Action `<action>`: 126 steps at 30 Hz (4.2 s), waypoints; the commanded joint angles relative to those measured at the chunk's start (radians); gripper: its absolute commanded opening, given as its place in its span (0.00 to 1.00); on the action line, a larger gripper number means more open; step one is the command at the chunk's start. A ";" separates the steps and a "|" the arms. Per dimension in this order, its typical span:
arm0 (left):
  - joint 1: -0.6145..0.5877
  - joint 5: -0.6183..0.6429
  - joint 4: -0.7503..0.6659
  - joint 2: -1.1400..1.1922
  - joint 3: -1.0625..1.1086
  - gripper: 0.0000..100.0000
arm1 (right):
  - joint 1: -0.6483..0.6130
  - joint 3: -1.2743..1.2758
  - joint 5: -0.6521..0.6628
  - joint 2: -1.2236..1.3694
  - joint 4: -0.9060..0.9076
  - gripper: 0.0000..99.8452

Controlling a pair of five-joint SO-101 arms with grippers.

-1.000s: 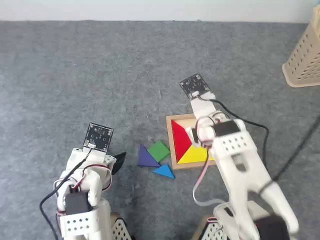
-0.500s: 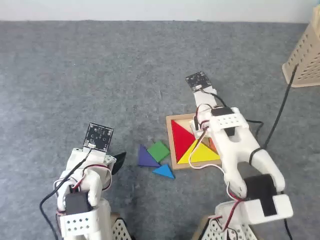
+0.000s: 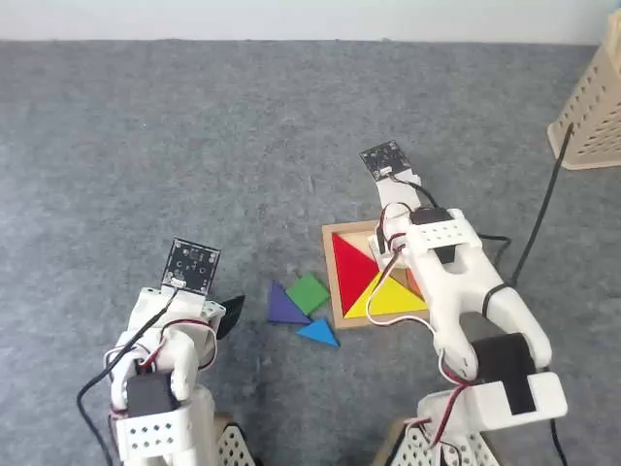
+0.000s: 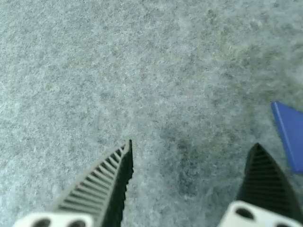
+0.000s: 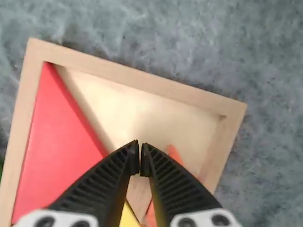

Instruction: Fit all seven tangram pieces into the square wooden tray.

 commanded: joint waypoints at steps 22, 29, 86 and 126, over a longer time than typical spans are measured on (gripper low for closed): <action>0.002 -0.002 0.005 -0.015 -0.005 0.35 | -0.344 -0.035 -0.058 -0.443 0.254 0.01; 0.002 -0.002 0.005 -0.015 -0.005 0.35 | -0.496 -0.035 -0.058 -0.268 0.116 0.01; 0.002 -0.002 0.005 -0.015 -0.005 0.35 | -0.507 -0.002 -0.071 -0.220 0.120 0.01; 0.002 -0.002 0.005 -0.015 -0.005 0.35 | -0.085 -0.058 0.269 -0.093 0.012 0.07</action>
